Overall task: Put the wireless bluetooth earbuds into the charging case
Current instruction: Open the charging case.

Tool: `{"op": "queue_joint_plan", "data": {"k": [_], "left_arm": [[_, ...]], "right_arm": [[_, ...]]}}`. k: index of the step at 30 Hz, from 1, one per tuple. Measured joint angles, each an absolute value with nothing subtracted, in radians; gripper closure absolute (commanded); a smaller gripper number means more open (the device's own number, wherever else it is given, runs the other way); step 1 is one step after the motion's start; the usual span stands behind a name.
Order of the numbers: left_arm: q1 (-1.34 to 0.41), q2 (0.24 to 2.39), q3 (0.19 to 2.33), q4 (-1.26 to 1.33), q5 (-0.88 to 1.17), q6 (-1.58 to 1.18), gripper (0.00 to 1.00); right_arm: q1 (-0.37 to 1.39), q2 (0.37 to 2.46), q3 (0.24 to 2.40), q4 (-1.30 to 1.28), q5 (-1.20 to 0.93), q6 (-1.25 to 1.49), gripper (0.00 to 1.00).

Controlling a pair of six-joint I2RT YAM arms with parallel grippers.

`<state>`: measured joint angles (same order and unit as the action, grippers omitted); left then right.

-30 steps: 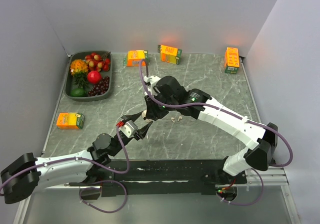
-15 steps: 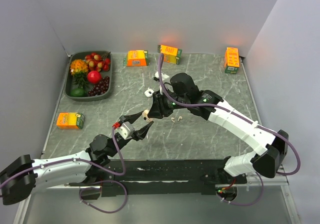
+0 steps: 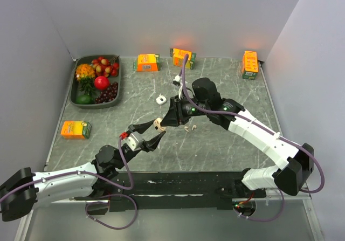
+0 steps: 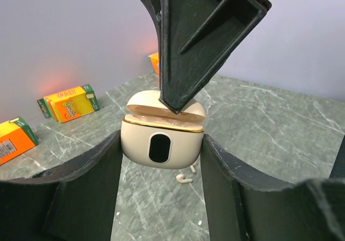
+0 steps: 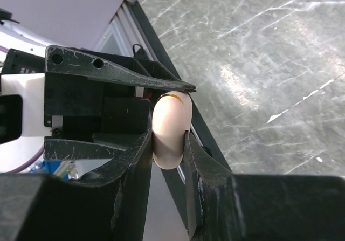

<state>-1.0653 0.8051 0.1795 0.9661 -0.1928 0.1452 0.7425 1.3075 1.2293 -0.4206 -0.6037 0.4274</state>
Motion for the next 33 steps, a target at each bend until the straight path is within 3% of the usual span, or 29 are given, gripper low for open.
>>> {"op": "queue_joint_plan", "data": {"k": [24, 33], "left_arm": [[-1.068, 0.794, 0.186, 0.970, -0.170, 0.137, 0.99], [-1.062, 0.773, 0.185, 0.960, -0.215, 0.137, 0.99]], "right_arm": [[0.706, 1.287, 1.204, -0.395, -0.676, 0.476, 0.63], [0.645, 1.251, 1.202, -0.401, -0.639, 0.468, 0.47]]}}
